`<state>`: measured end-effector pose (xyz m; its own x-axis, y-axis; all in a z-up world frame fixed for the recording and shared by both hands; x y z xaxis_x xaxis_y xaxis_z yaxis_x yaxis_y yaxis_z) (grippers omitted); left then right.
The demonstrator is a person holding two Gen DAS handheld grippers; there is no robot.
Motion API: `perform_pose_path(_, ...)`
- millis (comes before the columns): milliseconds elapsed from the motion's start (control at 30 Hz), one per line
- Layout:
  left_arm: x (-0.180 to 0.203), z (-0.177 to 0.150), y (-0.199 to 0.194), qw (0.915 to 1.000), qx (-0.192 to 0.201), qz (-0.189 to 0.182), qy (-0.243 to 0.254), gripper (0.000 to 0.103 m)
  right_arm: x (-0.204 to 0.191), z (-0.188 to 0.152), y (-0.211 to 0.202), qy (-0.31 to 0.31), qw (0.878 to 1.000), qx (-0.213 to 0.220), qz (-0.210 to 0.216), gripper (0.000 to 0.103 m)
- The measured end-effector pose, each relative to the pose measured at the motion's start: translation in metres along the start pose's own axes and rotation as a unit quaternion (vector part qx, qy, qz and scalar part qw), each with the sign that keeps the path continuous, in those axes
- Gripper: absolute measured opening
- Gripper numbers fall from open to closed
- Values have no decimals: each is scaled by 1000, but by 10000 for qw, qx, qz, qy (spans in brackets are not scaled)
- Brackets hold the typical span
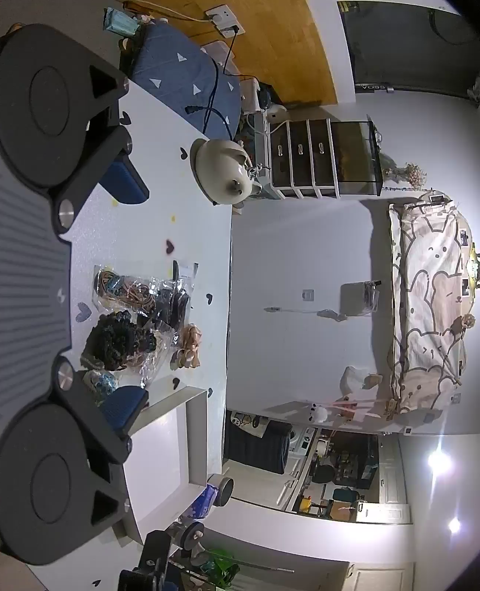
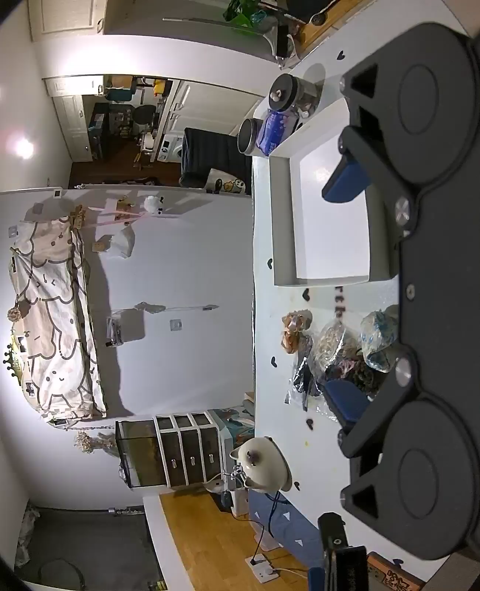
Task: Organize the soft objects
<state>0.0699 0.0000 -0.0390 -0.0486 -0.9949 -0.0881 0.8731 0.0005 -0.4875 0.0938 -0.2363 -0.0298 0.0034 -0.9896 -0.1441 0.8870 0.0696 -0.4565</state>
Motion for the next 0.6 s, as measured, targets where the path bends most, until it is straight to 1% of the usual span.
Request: perform_pose_path(600, 0, 0, 0, 10000, -9, -15, -22, 103, -1, -2, 0, -20, 10000, -55, -19, 103)
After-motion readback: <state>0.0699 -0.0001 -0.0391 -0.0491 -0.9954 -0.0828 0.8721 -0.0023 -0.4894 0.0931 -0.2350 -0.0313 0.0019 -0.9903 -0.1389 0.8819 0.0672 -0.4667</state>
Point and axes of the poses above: each gripper's, at about its wrist camera, not at the fingertips, and y roughly the way its jaws point, x to its right, z to its top, the point moved 8 cm from there along y, roughly the way its jaws point, and after that the axes turned 7 degrees about y, right-handed, at the moved point
